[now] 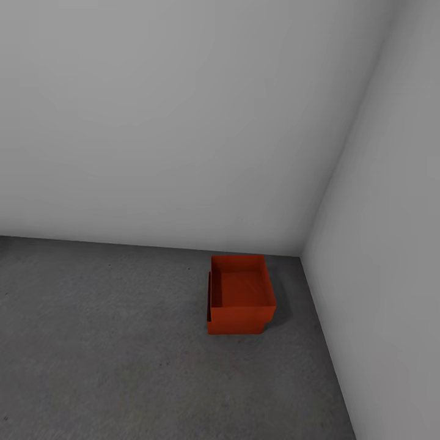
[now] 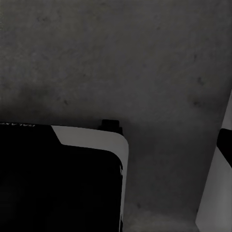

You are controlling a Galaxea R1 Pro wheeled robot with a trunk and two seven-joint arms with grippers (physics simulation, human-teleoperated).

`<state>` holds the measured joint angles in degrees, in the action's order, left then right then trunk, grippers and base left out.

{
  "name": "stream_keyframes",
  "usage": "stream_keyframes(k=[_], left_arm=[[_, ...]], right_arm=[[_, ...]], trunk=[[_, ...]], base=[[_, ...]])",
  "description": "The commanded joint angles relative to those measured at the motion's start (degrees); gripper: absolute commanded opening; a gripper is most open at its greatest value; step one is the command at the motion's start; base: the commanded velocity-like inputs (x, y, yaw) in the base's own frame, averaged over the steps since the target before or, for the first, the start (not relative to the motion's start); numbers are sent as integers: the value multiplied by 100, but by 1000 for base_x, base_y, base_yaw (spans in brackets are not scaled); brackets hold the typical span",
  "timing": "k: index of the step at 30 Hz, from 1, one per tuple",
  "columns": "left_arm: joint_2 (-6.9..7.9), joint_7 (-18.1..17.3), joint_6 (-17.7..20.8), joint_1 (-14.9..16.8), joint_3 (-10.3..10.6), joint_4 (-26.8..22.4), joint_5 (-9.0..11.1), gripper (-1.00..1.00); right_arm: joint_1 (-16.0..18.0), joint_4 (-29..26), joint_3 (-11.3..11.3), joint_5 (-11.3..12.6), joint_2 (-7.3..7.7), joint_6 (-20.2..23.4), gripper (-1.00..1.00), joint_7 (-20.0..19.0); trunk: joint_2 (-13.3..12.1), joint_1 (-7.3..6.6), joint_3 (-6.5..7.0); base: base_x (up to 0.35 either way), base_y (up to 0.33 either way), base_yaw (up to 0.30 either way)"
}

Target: Move the two storage containers from the living room to the garage. In the garage, place one container on the floor and stack the other container on top of it (either order is fine).

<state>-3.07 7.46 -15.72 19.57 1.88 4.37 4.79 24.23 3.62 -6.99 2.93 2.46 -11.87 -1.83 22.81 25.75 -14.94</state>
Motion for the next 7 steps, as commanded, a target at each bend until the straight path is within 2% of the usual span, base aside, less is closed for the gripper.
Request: stream_keyframes(k=[1,7], left_arm=[[-2,2,-45,11,23,27,48,100],[0,7,-45,9,23,27,48,100]], right_arm=[[11,26,-39,32,0,-44,100,-19],[11,26,-39,32,0,-44,100,-19]], trunk=[[11,3,-10],[11,3,-10]], base=[[0,0,0],[0,0,0]])
